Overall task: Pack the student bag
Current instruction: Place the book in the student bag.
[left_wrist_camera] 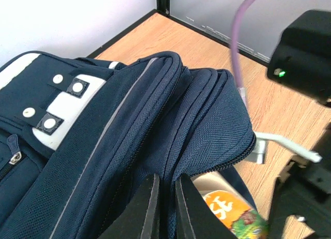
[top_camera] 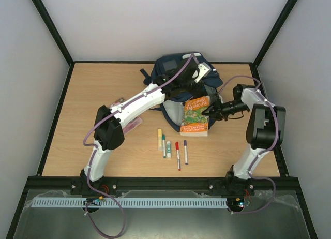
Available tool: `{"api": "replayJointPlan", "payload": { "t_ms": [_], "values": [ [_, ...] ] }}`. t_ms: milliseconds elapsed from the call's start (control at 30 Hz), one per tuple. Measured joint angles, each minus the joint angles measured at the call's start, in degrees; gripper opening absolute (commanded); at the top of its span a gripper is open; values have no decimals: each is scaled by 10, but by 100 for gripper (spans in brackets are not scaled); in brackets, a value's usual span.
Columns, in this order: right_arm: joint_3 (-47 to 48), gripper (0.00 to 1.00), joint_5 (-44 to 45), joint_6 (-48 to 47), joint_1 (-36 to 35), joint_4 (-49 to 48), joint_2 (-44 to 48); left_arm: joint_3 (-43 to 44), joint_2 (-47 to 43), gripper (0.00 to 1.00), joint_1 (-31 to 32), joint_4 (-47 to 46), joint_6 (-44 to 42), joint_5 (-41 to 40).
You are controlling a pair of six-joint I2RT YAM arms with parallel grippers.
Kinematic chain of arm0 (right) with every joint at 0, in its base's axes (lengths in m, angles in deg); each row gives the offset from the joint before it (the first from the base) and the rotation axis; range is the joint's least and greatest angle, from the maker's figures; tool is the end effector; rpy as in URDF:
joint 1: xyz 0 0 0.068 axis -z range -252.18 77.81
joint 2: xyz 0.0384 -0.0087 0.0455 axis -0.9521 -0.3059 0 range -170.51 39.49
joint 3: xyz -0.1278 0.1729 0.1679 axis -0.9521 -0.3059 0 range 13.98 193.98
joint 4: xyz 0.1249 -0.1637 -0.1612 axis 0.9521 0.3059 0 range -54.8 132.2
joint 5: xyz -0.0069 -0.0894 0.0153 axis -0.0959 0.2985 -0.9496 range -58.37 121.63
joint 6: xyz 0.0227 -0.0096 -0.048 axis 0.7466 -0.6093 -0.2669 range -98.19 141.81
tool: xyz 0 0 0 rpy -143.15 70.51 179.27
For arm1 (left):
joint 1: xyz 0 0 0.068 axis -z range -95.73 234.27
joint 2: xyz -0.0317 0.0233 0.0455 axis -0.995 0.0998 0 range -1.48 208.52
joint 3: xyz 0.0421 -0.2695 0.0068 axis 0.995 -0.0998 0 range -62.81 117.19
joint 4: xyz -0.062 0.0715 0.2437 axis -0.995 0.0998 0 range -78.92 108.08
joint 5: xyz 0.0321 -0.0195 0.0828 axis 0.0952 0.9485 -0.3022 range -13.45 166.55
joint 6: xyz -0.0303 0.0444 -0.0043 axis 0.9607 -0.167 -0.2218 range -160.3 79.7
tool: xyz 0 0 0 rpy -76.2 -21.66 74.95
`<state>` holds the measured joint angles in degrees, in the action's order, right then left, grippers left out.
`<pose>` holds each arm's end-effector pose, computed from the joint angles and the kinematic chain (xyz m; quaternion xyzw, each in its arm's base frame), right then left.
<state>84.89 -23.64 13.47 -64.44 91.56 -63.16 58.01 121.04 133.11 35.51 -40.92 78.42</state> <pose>0.3220 -0.0142 0.1989 -0.0123 0.8857 0.4572 0.0794 0.3328 -0.3825 0.3405 0.3628 0.7671 -0.2286 0.4771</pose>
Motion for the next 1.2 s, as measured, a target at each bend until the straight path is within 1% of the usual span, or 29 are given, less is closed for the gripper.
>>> {"api": "replayJointPlan", "payload": {
  "t_ms": [133, 400, 467, 667, 767, 933, 1200],
  "values": [
    [10, 1, -16, 9, -14, -59, -45, 0, 0, 2, 3, 1, -2, 0],
    [29, 2, -43, 46, -15, -152, -94, 0, 0, 2, 5, 4, -5, 0],
    [36, 8, -41, 59, -16, -177, -103, 0, 0, 2, 7, 4, -8, 0],
    [50, 43, -13, 86, -18, -217, -122, 0, 0, 2, 14, 8, -19, -4],
    [39, 53, 14, 94, -18, -235, -117, -10, -6, 2, 17, 9, -21, -5],
    [-2, 61, 59, 85, -18, -245, -69, -43, -31, 2, 19, 10, -27, -7],
    [-83, 63, 145, 58, -18, -253, 93, -90, -65, 2, 21, 0, -31, -9]
  ]
}}
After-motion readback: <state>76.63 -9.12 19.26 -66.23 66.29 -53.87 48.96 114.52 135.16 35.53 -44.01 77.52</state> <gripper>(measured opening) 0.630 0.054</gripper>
